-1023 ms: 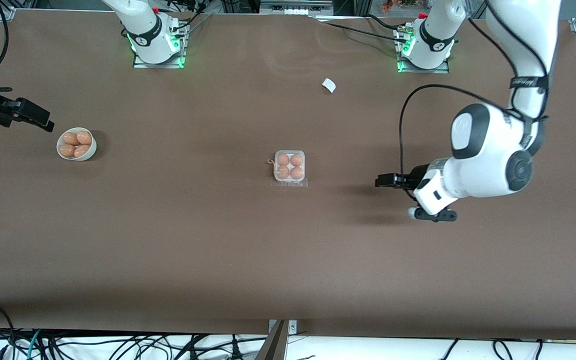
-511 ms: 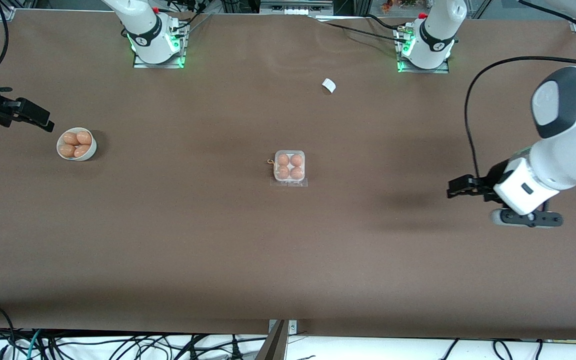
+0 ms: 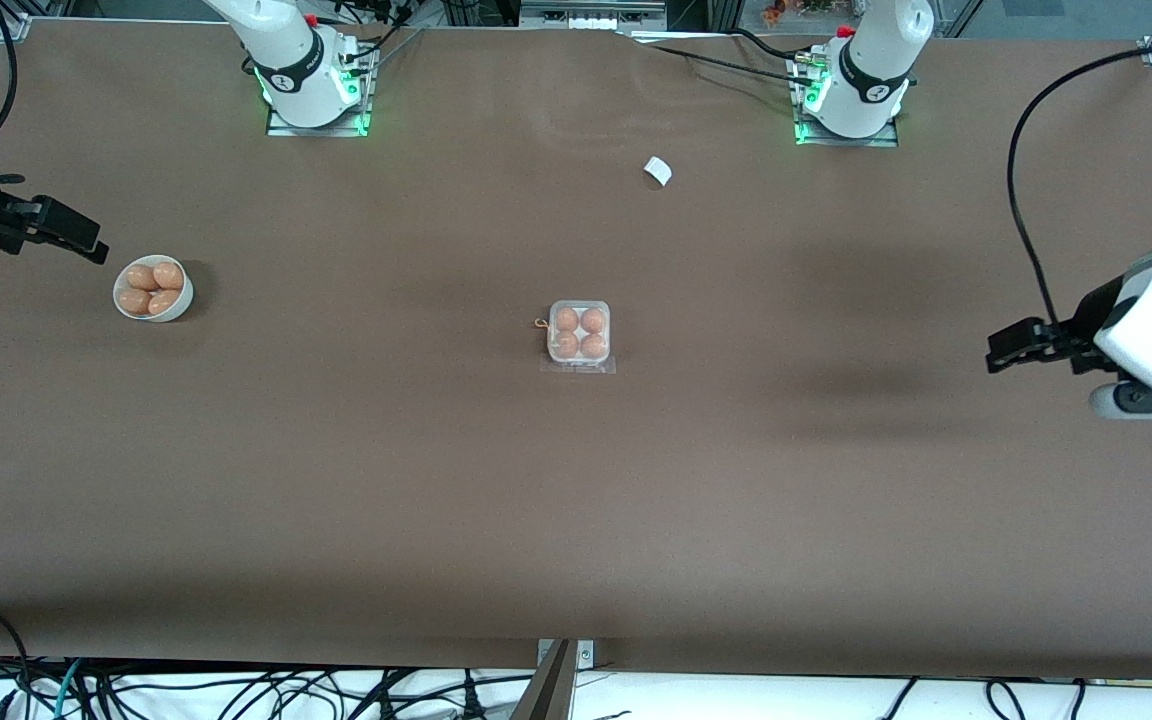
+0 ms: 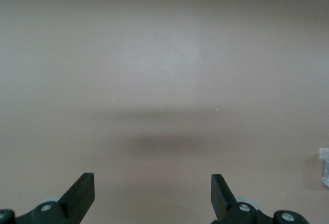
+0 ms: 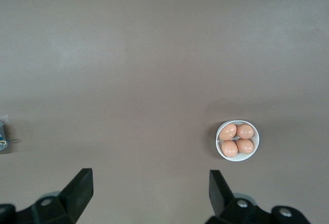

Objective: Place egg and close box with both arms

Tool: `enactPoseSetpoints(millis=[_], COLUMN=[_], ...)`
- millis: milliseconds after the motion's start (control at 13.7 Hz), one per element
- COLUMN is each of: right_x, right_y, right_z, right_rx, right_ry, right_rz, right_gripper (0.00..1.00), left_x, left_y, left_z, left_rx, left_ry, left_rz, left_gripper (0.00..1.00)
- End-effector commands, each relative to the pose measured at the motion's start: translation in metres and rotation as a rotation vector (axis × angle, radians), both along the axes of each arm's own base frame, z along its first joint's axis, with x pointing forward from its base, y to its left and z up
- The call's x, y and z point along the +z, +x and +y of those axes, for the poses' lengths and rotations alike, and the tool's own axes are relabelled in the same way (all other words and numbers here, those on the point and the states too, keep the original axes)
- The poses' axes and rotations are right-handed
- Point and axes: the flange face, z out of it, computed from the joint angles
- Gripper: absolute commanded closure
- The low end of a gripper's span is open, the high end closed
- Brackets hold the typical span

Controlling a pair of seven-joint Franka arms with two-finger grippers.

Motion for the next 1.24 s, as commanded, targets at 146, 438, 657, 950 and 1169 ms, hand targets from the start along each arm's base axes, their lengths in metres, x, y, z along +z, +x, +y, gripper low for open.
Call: enactPoseSetpoints(millis=[146, 438, 657, 950, 1169], right_x=[0.003, 0.002, 0.002, 0.002, 0.002], right_y=[-0.001, -0.001, -0.002, -0.001, -0.002], right_z=[0.000, -0.001, -0.001, -0.001, -0.001], right_rx=[0.008, 0.006, 0.006, 0.006, 0.006], right_ry=[0.003, 0.003, 0.003, 0.003, 0.003], right_rz=[0.001, 0.002, 0.004, 0.002, 0.004], right_gripper=[0.00, 0.00, 0.00, 0.00, 0.00], left_x=[-0.003, 0.017, 0.026, 0.031, 0.033], left_y=[-0.037, -0.053, -0.064, -0.074, -0.075], left_z=[0.007, 0.008, 0.011, 0.011, 0.012], left_rx=[0.005, 0.015, 0.029, 0.026, 0.026], left_ry=[0.047, -0.044, -0.093, -0.082, -0.068], left_rz=[0.045, 0.019, 0.035, 0.069, 0.069], left_gripper=[0.00, 0.00, 0.00, 0.00, 0.00])
